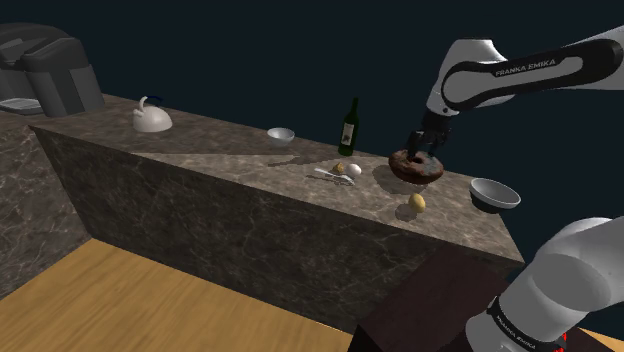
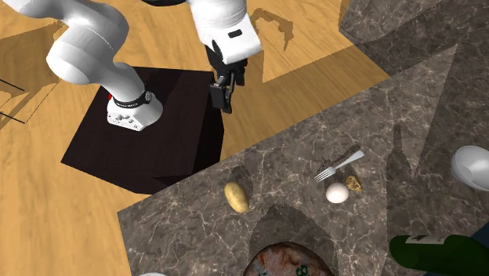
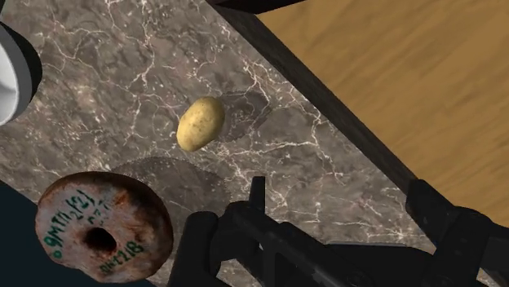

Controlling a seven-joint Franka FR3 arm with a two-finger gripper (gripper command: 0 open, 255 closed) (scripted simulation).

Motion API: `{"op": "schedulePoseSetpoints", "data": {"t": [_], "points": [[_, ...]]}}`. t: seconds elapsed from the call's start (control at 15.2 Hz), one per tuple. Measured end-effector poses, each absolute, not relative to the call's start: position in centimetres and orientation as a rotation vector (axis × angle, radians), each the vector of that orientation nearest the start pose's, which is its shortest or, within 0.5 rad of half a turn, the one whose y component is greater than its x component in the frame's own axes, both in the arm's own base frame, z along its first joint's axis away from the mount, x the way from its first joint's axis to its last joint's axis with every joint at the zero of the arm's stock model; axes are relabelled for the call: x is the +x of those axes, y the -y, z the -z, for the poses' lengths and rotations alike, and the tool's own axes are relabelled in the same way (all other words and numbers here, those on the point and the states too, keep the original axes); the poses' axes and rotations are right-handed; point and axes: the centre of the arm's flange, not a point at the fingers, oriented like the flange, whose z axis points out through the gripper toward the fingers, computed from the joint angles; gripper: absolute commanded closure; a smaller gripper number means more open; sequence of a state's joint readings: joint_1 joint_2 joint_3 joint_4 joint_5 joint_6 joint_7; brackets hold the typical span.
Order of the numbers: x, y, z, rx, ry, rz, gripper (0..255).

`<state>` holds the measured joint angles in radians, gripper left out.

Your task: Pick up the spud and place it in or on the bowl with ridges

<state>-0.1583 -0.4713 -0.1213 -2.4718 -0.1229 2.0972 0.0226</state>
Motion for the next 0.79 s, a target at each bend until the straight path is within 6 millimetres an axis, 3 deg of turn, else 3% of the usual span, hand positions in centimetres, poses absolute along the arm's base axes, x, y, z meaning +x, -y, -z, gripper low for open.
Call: {"op": "schedulePoseSetpoints", "data": {"t": [0.79], "points": [[41.8,21.4,-34.2,-3.087,-0.817,0.086,0]]}}
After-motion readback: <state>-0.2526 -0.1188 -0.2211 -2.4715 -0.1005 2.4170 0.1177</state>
